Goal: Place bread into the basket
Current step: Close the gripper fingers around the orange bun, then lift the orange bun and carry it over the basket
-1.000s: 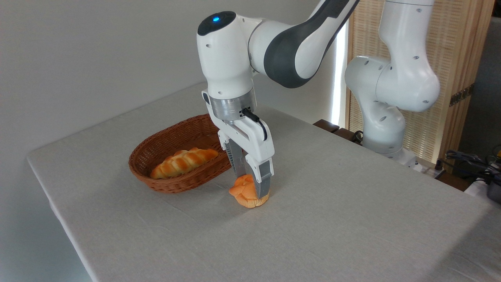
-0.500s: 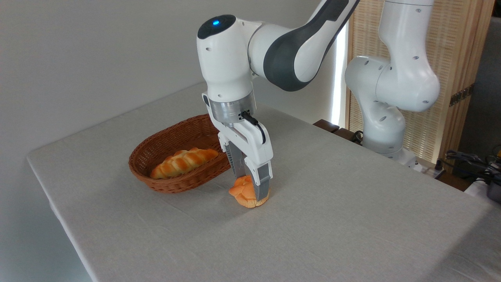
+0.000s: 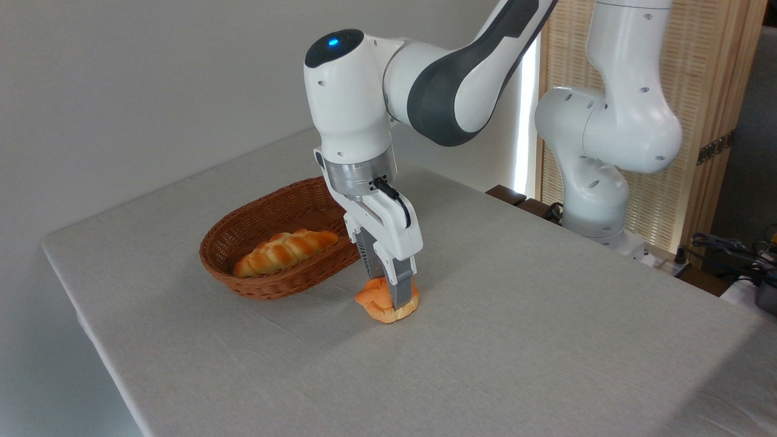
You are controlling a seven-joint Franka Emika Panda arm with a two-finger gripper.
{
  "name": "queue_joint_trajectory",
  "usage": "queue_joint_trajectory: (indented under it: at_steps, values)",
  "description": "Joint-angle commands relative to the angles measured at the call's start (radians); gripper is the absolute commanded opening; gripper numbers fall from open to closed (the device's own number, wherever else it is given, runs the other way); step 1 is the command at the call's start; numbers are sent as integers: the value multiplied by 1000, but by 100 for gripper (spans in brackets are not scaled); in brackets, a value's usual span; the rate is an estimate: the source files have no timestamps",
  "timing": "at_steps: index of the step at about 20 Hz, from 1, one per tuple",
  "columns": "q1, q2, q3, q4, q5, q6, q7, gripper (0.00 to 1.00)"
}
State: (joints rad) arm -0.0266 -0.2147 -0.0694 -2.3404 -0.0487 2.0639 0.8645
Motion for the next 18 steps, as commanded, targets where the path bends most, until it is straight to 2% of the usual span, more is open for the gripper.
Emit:
queue_joint_trajectory:
  at_steps: [1, 14, 18]
  values:
    - [-4, 9, 8, -7, 15, 24, 24, 34]
    - [-1, 8, 16, 24, 15, 13, 22, 34]
    - [1, 24, 16, 179, 7, -131, 19, 34]
